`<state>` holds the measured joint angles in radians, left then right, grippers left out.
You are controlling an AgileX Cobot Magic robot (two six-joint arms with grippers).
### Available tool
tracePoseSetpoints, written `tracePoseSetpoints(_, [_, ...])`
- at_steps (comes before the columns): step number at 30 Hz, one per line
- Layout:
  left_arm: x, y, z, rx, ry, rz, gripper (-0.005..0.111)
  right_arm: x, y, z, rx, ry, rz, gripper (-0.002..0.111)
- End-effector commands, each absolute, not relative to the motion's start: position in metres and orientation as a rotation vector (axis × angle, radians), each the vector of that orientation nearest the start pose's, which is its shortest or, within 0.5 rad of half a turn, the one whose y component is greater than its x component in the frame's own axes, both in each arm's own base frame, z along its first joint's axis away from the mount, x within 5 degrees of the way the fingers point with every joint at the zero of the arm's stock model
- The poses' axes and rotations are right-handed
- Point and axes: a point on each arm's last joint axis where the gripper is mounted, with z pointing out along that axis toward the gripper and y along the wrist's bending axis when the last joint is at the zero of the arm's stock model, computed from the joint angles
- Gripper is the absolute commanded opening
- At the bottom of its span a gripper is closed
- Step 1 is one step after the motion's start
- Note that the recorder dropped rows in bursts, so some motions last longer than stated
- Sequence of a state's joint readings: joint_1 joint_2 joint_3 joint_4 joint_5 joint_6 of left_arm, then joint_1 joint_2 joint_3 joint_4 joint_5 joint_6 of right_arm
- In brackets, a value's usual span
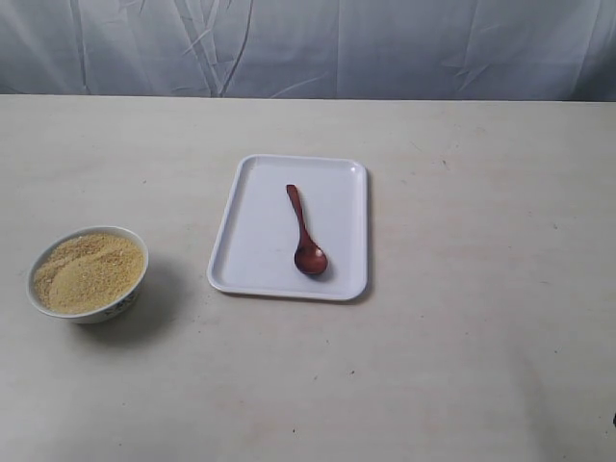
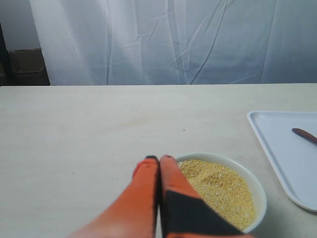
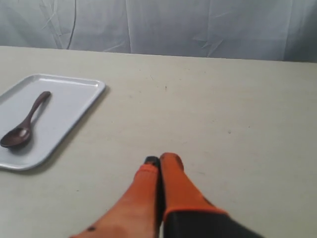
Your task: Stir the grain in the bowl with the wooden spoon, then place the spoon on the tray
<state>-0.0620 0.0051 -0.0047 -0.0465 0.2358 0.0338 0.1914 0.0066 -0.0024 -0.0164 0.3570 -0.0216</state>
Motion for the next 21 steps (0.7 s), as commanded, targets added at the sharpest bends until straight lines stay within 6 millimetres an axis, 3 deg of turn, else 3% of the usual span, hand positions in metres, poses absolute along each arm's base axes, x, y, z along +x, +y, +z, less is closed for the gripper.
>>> tracePoseSetpoints(1, [0.0554,-0.0043,0.1921,0.052,1.715,-0.061,0.0,0.0526,0.0095,0.182,-0.078,1.832,0.198,0.0])
tracePoseSetpoints(21, [0.0554,-0.0043,0.1921,0.052,1.715,-0.061,0.0,0.0534,0.0086,0.1844,-0.097,1.803,0.165,0.0])
